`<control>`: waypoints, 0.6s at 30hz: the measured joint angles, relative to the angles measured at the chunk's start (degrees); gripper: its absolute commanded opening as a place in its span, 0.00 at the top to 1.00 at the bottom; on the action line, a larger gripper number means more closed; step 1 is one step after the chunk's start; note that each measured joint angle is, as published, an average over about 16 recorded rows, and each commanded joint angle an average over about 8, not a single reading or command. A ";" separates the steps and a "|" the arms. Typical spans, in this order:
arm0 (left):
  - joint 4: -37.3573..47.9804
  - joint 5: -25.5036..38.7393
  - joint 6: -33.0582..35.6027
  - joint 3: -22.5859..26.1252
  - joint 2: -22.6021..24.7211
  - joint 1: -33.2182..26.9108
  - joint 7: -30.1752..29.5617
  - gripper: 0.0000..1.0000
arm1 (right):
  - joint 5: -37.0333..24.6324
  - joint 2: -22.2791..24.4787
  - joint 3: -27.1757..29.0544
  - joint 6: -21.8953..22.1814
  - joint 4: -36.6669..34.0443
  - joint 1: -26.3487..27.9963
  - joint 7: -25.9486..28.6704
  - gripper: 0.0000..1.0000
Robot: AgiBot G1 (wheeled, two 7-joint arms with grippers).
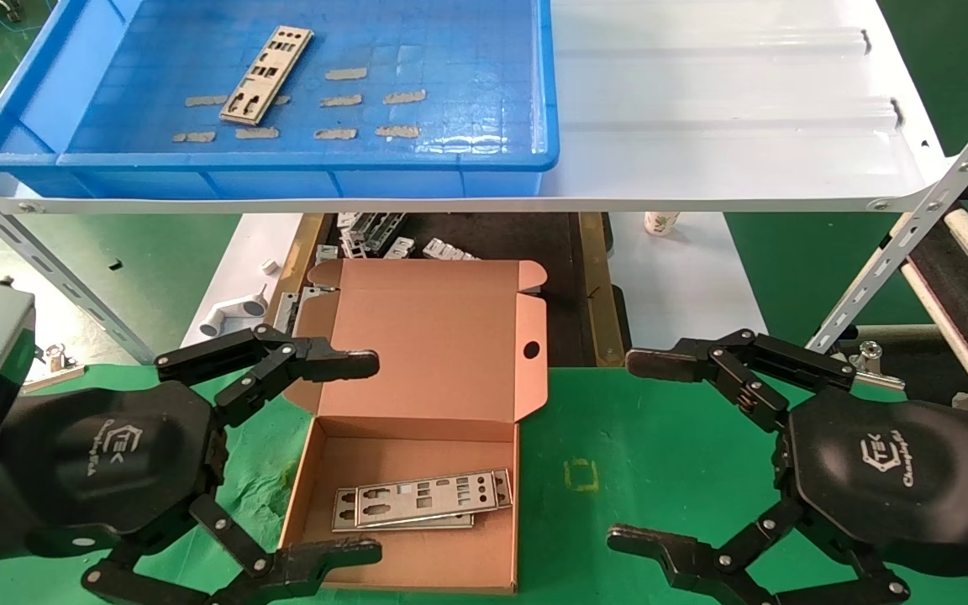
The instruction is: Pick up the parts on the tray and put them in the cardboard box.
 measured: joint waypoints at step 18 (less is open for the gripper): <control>0.00 0.00 0.00 0.00 0.00 0.00 0.00 0.00 | 0.00 0.00 0.00 0.00 0.00 0.00 0.00 0.00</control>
